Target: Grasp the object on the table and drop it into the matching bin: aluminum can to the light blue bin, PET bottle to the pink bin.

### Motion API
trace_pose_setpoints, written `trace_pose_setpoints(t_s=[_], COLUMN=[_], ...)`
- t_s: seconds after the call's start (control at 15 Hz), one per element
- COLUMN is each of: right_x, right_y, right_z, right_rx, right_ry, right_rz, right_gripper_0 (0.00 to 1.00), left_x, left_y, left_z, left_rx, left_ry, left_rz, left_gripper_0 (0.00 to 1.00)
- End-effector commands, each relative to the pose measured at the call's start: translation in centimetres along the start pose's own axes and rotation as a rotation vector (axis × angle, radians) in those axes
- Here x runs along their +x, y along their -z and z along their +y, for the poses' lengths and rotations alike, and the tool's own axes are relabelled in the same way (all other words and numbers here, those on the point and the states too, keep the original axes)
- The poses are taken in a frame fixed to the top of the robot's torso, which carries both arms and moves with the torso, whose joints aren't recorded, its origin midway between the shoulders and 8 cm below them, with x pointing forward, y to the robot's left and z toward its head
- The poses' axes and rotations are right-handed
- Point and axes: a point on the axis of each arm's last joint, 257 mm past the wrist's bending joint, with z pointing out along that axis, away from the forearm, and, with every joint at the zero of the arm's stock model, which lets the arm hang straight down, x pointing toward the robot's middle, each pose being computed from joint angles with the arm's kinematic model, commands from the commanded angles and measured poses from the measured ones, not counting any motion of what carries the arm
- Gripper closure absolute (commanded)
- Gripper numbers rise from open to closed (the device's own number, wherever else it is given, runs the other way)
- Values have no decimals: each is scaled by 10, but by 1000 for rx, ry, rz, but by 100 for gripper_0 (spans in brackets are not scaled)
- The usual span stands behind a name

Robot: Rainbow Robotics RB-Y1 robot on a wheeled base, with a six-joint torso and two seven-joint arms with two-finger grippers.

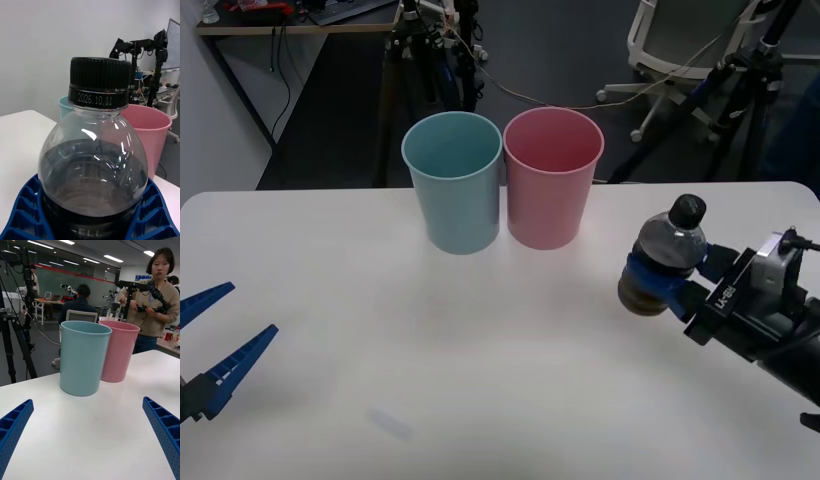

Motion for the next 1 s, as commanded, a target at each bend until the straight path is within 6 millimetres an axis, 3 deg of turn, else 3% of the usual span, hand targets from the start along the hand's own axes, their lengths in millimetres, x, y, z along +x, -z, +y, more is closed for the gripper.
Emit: trace_pose_setpoints(t_s=[0.07,0.4,0.73,1.0], right_x=[-33,-98,-154,-168], right_y=[0,-8,-31,-48], right_z=[-10,-20,-31,-29], right_rx=[-2,-4,-22,-48], right_ry=[-13,-46,-28,-45], right_rz=[4,16,-38,-37], right_gripper_0=[100,100,100,100], left_x=[0,0,0,0], left_y=[0,0,0,0], left_z=[0,0,0,0], left_rx=[0,0,0,0], left_ry=[0,0,0,0], left_rz=[0,0,0,0], left_gripper_0=[0,0,0,0])
